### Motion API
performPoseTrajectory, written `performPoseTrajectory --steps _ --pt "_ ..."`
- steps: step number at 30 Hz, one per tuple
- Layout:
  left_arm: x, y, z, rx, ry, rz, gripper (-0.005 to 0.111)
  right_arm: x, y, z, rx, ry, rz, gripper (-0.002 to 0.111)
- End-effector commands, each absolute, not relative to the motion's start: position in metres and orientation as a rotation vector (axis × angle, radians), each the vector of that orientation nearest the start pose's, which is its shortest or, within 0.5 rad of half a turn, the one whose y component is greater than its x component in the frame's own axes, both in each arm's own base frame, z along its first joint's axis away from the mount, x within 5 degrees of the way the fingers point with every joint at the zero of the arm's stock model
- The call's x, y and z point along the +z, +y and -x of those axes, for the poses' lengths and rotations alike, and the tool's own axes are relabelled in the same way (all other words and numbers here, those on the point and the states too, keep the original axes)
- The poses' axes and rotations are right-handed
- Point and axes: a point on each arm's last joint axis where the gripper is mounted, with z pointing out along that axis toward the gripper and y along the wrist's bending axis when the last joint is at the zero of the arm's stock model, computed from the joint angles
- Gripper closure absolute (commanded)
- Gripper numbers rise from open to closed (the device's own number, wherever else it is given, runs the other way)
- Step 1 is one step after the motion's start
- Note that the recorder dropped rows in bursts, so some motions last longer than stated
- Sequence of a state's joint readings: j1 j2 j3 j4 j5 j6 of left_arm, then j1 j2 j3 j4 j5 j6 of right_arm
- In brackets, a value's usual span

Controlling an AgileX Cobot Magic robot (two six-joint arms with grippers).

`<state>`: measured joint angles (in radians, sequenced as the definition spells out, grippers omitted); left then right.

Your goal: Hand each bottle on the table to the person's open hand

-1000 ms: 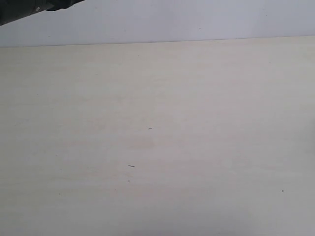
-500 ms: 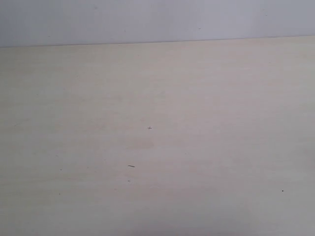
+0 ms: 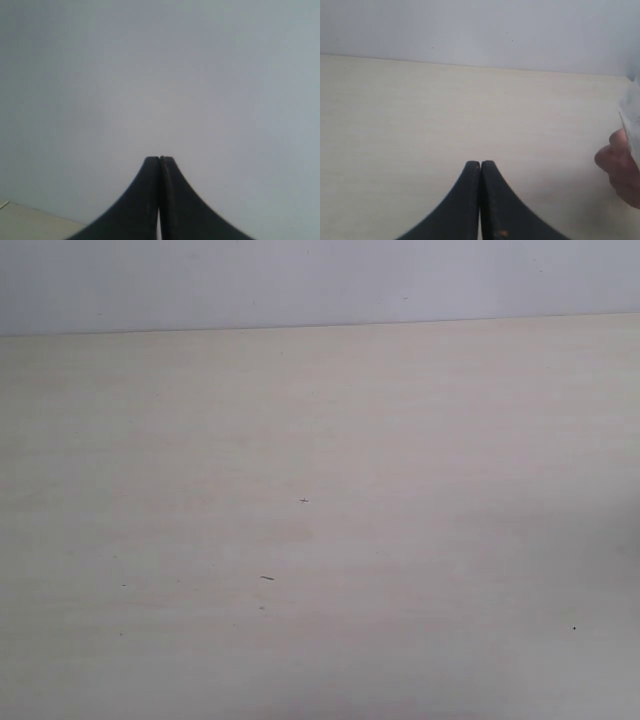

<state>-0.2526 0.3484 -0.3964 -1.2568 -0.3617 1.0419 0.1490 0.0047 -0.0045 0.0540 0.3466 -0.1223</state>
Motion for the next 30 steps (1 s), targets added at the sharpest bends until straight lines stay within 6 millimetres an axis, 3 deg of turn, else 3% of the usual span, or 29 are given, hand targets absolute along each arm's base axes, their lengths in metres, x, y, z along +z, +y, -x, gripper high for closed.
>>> performPoseTrajectory --steps 1,15,27,30 --pt "0.324 0.011 -0.072 -0.110 1.312 0.213 0.107 0.182 0.009 -0.053 0.061 1.814 0.218 0.108" --pt "0.302 0.006 -0.048 -0.160 1.271 0.114 0.107 0.182 0.009 -0.053 0.061 1.814 0.218 0.108" --pt "0.301 0.005 -0.046 -0.166 1.264 0.112 0.107 0.182 0.009 -0.053 0.063 1.813 0.216 0.108" --pt "0.300 0.001 -0.046 -0.153 1.273 0.043 0.107 0.182 0.009 -0.053 0.063 1.813 0.216 0.108"
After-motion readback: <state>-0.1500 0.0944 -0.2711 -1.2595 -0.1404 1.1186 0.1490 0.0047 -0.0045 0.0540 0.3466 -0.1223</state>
